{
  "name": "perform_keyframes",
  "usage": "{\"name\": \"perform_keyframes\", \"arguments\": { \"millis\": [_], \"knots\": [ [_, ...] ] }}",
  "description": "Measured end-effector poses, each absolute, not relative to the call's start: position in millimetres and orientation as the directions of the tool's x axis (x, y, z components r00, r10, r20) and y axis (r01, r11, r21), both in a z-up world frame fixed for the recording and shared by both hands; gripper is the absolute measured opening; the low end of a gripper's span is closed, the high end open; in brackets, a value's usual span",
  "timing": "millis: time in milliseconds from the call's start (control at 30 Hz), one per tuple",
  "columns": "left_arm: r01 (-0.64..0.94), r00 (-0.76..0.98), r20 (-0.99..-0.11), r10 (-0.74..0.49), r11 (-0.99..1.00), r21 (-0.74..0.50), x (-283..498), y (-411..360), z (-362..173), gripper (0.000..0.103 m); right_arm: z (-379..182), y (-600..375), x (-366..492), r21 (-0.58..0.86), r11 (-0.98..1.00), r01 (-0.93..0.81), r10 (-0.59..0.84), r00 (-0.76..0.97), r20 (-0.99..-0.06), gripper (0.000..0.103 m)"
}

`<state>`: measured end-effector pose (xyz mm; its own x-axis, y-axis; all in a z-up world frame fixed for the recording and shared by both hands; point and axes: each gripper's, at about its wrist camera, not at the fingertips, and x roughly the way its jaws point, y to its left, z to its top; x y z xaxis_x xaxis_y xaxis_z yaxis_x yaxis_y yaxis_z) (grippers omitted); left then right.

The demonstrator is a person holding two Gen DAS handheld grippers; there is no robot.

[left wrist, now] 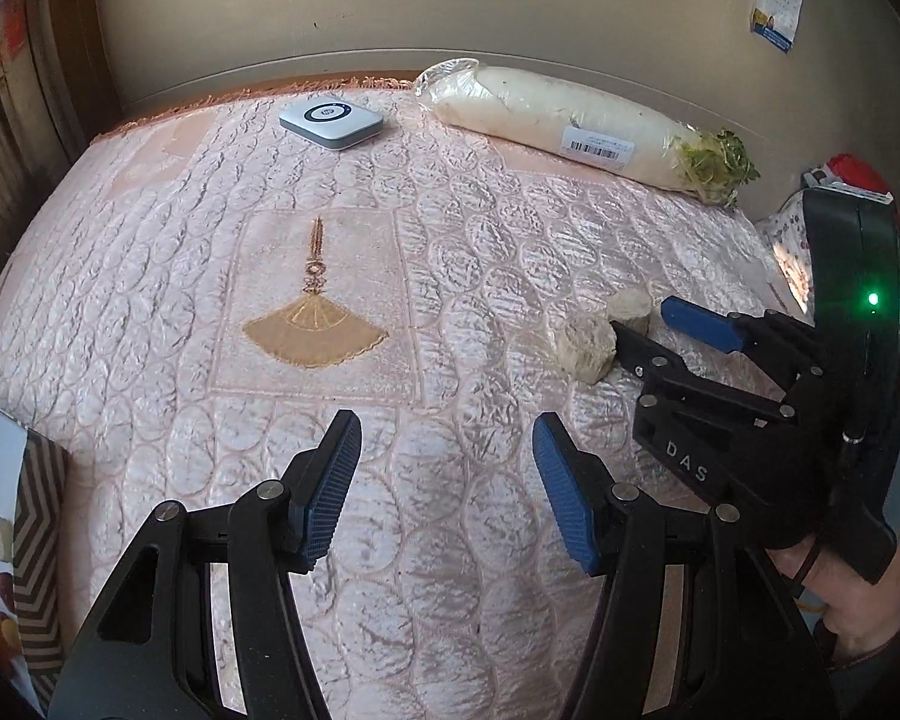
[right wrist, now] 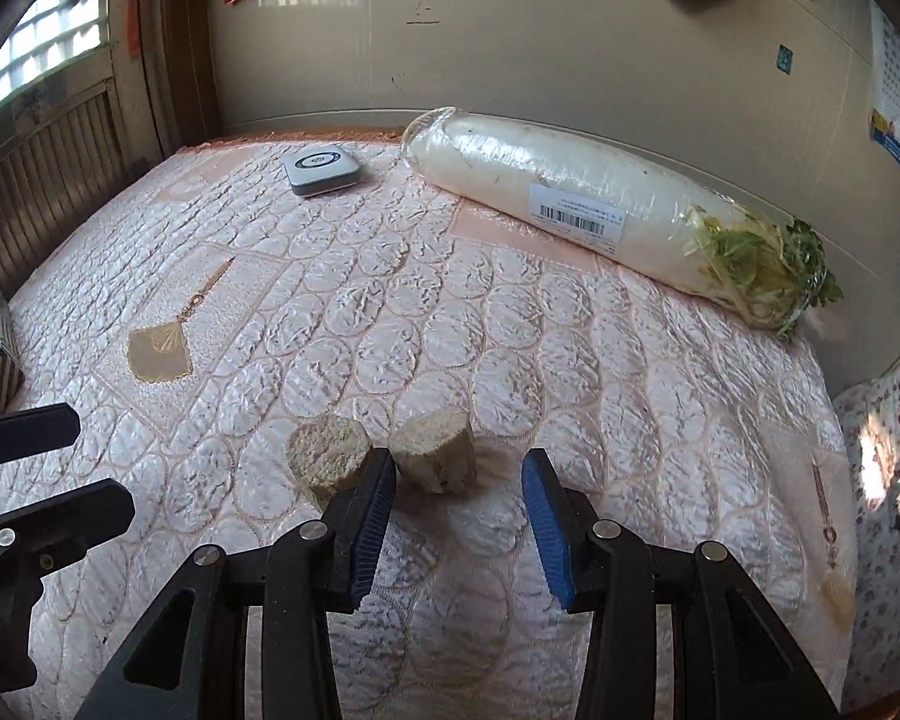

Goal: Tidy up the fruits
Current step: 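Grasp a white root chunk with the left tool while the right tool grasps the other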

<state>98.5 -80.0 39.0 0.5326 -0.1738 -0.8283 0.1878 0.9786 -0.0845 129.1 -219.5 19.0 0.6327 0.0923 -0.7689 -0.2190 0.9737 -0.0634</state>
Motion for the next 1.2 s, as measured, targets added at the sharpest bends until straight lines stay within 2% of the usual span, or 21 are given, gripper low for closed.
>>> {"name": "perform_keyframes", "arguments": {
  "millis": [133,367,433,733,1200],
  "knots": [
    [0.199,0.527,-0.831,-0.179,0.976,-0.084,104.2,-87.0,36.3,0.06,17.1,-213.7,132.9,-0.064,0.965,-0.253,0.111,0.623,-0.774,0.035],
    [0.208,0.518,-0.836,-0.184,0.974,-0.085,111.8,-92.8,32.0,0.06,19.5,-213.9,134.1,-0.034,0.956,-0.29,0.156,0.608,-0.779,0.035],
    [0.211,0.515,-0.837,-0.183,0.974,-0.083,115.0,-96.4,32.1,0.06,17.6,-216.1,133.5,-0.032,0.958,-0.285,0.151,0.594,-0.79,0.028],
    [0.241,0.488,-0.851,-0.192,0.967,-0.08,134.9,-125.1,30.3,0.06,32.8,-241.4,120.4,-0.05,0.972,-0.231,0.107,0.621,-0.777,0.028],
    [0.27,0.477,-0.837,-0.268,0.951,-0.151,144.4,-138.3,40.6,0.06,30.3,-261.0,119.3,-0.049,0.98,-0.192,0.081,0.617,-0.782,0.028]
  ]
}}
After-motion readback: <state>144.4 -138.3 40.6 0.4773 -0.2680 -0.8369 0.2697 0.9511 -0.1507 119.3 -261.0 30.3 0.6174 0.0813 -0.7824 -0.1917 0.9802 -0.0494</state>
